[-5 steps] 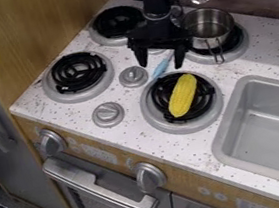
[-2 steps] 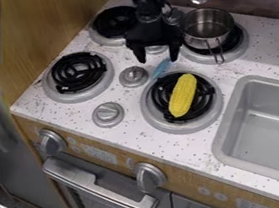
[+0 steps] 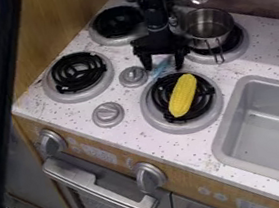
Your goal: Put the blue spatula on the bottom left burner
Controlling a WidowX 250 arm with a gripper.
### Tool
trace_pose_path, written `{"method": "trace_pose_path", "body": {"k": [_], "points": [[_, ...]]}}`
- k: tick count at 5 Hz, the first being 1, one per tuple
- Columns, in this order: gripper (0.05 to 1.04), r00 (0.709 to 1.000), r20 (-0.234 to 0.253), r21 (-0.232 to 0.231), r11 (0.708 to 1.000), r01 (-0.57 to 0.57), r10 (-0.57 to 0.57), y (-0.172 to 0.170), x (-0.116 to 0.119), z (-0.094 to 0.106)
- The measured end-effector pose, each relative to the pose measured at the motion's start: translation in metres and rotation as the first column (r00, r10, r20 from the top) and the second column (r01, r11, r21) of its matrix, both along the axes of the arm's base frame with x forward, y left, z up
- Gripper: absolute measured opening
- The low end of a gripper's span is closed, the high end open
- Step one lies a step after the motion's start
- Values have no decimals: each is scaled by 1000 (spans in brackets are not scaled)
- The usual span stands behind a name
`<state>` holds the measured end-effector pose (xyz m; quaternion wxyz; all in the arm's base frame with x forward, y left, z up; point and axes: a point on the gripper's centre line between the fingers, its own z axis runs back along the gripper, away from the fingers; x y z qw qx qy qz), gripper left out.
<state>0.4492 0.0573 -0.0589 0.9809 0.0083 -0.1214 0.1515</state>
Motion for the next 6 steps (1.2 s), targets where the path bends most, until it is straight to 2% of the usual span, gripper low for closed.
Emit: {"method": "trace_pose_path", "body": {"k": [2, 3, 4, 5, 6], "points": [[411, 1000, -9, 35, 999, 17, -17, -1, -4, -2], [247, 999, -2, 67, 996, 52, -52, 1, -7, 5], [196, 998, 43, 107, 994, 31, -36, 7, -9, 37], [187, 997, 68, 138, 990, -30, 21, 34, -31, 66], [187, 992, 47, 140, 982, -123, 118, 78, -59, 63]]}}
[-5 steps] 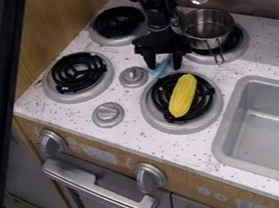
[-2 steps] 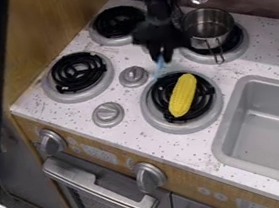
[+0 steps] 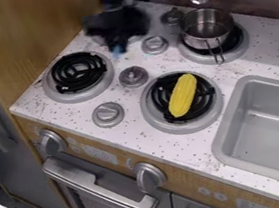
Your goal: Put the blue spatula on the bottom left burner
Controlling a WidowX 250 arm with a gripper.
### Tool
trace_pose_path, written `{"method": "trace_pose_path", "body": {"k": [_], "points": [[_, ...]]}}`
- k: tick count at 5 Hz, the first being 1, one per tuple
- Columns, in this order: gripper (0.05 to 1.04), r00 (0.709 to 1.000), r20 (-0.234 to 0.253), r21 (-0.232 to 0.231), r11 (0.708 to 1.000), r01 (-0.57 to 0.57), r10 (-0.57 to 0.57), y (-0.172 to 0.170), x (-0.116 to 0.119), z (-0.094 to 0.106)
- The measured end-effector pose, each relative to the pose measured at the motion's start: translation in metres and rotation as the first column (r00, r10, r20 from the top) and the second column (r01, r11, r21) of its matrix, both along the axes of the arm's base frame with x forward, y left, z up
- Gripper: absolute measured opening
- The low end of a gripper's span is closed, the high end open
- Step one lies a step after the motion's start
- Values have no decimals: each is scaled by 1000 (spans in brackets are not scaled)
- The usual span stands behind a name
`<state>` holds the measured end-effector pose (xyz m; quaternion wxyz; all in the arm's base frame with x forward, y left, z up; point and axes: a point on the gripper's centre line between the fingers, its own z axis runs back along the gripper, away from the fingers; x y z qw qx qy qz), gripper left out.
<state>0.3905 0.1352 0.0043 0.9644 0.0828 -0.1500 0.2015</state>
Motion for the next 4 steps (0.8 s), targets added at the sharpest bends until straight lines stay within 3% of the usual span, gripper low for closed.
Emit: {"method": "trace_pose_path", "body": {"k": [2, 3, 4], "points": [[186, 1000, 8, 7, 1000, -18, 18, 49, -26, -11], [186, 1000, -3, 7, 1000, 12, -12, 64, -28, -13], [230, 999, -33, -22, 999, 38, -38, 73, -34, -28]]}}
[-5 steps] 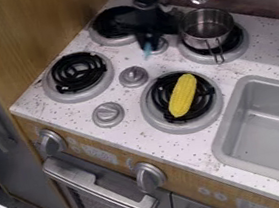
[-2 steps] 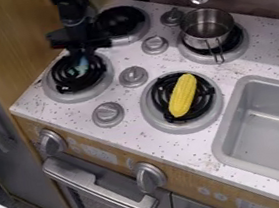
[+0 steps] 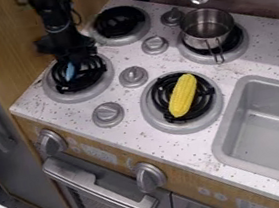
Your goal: Put the blue spatula on the bottom left burner
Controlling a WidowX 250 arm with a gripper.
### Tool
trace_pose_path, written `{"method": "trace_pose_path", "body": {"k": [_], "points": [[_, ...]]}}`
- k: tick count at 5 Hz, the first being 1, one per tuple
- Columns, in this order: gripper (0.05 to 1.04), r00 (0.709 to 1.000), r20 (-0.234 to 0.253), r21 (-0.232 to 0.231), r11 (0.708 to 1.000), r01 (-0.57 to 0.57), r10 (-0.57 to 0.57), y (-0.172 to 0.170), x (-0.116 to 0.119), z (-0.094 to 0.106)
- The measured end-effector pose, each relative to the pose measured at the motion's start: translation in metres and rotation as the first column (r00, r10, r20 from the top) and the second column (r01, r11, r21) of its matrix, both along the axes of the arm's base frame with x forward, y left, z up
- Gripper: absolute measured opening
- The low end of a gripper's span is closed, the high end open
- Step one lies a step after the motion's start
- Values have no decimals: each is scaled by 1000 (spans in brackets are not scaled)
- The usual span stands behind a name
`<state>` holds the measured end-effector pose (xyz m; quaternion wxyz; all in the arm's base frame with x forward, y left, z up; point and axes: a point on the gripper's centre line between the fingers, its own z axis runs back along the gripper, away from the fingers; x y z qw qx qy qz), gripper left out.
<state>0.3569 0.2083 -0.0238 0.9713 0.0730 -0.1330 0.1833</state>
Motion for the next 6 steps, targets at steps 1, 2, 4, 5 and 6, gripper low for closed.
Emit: {"method": "trace_pose_path", "body": {"k": [1, 2, 4, 5, 6], "points": [[494, 1000, 5, -17, 1000, 21, -21, 1, 2, 0], [784, 998, 12, -34, 998, 62, -62, -5, 4, 0], [999, 987, 60, -5, 989, 150, -150, -60, 3, 69], [999, 994, 3, -38, 993, 110, -110, -75, -20, 59], [999, 995, -34, -40, 994, 97, -99, -87, -37, 55]]}}
